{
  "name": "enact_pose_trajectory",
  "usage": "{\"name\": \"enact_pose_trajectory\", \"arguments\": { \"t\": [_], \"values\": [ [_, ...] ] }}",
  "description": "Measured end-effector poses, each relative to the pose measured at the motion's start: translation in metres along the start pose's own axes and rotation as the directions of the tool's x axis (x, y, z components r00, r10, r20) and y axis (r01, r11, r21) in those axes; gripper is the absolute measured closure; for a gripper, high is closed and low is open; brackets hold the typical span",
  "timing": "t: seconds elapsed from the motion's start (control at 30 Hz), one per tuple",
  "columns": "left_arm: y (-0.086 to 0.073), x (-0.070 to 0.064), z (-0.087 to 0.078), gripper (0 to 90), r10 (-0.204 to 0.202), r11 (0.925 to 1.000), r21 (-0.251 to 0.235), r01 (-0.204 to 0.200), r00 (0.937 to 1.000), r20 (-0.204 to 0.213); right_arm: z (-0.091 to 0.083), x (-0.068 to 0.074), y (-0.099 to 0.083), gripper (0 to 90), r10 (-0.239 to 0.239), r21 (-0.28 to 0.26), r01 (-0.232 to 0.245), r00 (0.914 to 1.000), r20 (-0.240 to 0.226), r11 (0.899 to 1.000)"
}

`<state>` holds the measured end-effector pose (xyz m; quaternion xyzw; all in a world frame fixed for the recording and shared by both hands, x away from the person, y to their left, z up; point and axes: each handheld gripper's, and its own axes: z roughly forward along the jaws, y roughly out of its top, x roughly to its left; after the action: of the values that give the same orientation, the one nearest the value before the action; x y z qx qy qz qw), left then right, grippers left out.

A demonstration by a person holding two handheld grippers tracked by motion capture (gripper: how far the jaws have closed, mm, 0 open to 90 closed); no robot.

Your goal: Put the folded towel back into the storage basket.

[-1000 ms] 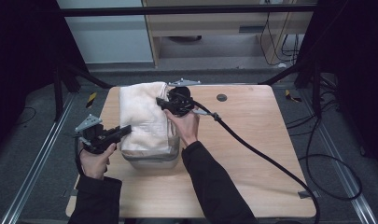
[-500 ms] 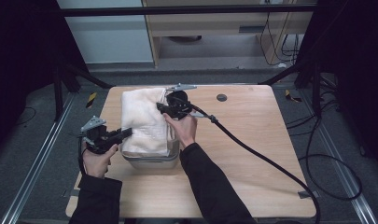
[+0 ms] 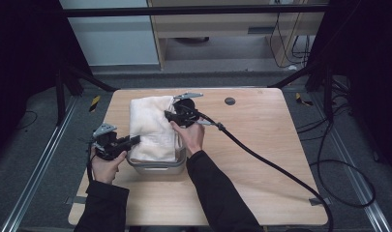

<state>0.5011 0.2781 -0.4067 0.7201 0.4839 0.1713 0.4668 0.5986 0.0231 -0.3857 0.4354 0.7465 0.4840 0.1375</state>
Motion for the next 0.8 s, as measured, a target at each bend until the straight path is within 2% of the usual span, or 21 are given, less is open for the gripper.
{"name": "enact_pose_trajectory", "arguments": {
  "t": [0.5, 0.8],
  "values": [
    [-0.007, 0.000, 0.012, 75.8, 0.015, 0.9992, 0.038, -0.014, 0.9992, -0.037, 0.010, -0.004, -0.010, 64.7, -0.009, 0.019, 0.008, 0.9997, 0.021, 1.000],
    [-0.010, 0.000, 0.019, 75.8, 0.025, 0.9977, 0.065, -0.023, 0.9987, -0.045, 0.016, -0.006, -0.018, 64.0, -0.009, 0.038, 0.008, 0.9994, 0.033, 0.999]
  ]
}}
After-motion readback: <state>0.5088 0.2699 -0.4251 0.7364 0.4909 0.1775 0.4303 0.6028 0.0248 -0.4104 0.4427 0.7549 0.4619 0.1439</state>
